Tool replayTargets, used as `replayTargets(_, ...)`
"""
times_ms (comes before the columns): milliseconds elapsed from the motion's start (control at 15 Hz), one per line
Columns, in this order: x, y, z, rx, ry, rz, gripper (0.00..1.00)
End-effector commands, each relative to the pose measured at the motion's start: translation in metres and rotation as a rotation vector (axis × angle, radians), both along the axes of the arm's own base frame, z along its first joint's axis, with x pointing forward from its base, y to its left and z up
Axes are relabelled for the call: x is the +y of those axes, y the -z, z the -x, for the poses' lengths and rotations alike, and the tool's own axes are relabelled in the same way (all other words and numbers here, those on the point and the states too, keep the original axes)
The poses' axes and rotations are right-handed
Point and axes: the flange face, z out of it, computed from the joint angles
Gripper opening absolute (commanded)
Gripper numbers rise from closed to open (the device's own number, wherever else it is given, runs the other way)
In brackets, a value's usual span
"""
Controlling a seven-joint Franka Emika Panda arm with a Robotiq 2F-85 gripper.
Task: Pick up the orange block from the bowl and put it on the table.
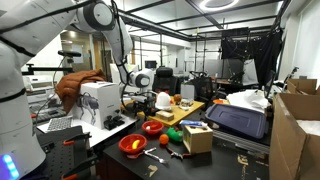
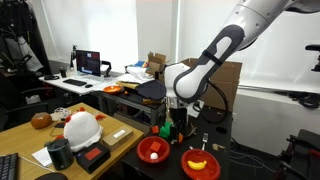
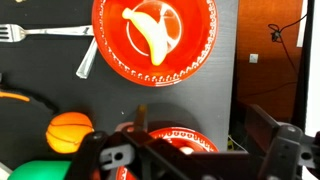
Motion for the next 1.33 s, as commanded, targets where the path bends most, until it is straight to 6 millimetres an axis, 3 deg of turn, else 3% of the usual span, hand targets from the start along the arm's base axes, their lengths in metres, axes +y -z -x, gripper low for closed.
replayTargets(0,0.013,0.005,-0.016,-0.051,-0.015,-0.006,1.0)
replayTargets(333,0.025,0.027,-0.037,-0.063,-0.033,0.004,1.0)
replayTargets(867,0.018,0.058,-0.085,-0.143,-0.015,0.038,1.0)
replayTargets(1267,0.027,0.076,-0.096,-0.155,0.005,0.016,1.0)
